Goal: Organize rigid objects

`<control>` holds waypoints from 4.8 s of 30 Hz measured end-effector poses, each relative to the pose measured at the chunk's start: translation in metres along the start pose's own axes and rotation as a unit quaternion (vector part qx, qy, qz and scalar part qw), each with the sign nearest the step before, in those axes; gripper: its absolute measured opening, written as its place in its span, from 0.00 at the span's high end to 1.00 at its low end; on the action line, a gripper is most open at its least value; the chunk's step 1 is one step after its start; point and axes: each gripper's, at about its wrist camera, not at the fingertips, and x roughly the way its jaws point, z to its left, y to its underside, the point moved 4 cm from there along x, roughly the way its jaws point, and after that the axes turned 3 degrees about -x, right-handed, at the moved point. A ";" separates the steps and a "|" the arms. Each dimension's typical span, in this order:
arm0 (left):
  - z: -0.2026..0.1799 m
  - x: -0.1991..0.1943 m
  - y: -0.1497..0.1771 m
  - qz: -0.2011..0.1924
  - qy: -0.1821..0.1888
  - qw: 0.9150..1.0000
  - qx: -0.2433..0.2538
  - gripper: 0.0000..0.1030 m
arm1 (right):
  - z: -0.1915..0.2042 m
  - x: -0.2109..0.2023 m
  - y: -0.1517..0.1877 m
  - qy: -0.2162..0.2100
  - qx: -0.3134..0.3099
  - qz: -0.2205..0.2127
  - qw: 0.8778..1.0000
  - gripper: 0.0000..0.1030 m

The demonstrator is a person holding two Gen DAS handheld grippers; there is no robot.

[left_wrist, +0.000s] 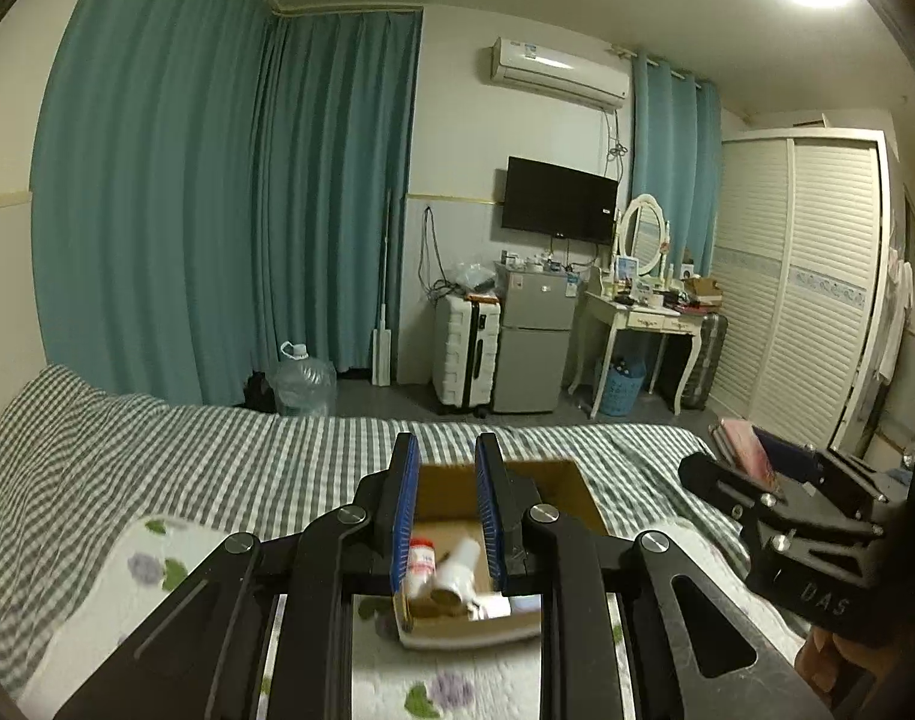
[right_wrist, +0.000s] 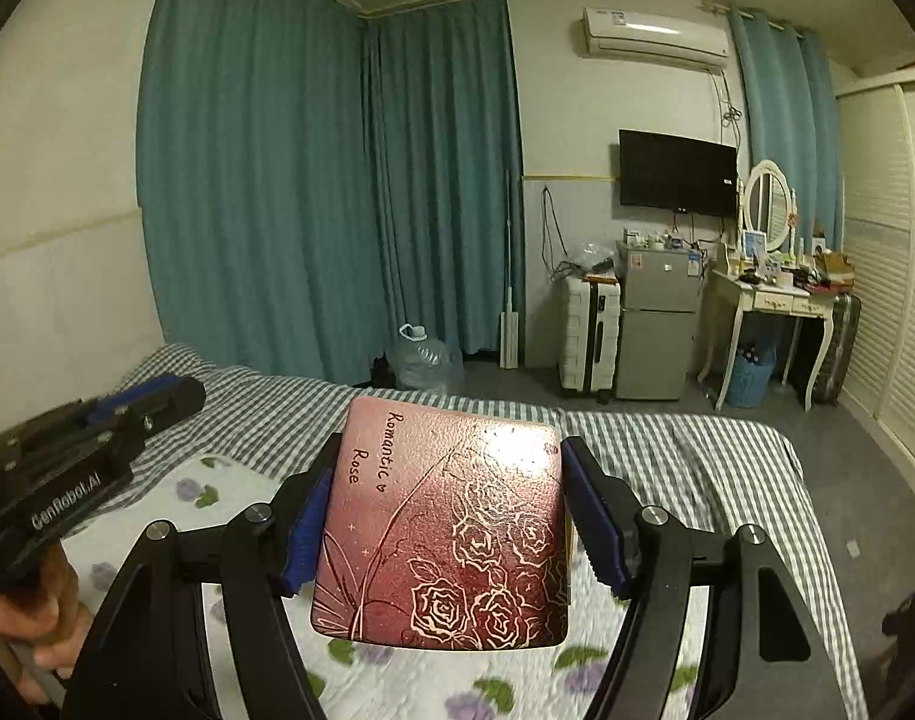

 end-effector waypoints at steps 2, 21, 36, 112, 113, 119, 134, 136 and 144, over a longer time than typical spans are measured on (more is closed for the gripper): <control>0.001 0.016 -0.004 0.000 0.001 1.000 -0.001 0.80 | -0.003 0.019 -0.004 -0.001 -0.001 0.004 1.000 0.33; 0.004 0.178 0.073 0.121 0.003 0.993 0.011 0.80 | -0.029 0.193 0.072 -0.011 -0.012 0.128 0.992 0.33; 0.017 0.205 0.094 0.155 -0.003 0.988 -0.011 0.79 | -0.028 0.249 0.132 0.000 -0.025 0.209 0.978 0.28; 0.022 0.011 0.107 0.039 -0.054 0.998 0.010 0.36 | -0.011 0.000 0.114 0.078 -0.010 0.030 0.996 0.00; 0.022 0.011 0.107 0.041 -0.053 0.998 0.009 0.36 | -0.013 0.001 0.115 0.078 -0.008 0.031 0.996 0.00; 0.020 0.014 0.112 0.045 -0.058 0.997 0.019 0.36 | -0.014 0.004 0.117 0.081 -0.004 0.034 0.996 0.00; 0.022 0.013 0.114 0.048 -0.057 0.997 0.015 0.36 | -0.014 0.004 0.119 0.080 0.001 0.039 0.996 0.00; 0.022 0.014 0.114 0.048 -0.057 0.997 0.015 0.36 | -0.013 0.004 0.119 0.080 0.002 0.039 0.996 0.00; 0.022 0.016 0.117 0.054 -0.057 0.997 0.014 0.36 | -0.011 0.006 0.120 0.081 -0.005 0.040 0.996 0.00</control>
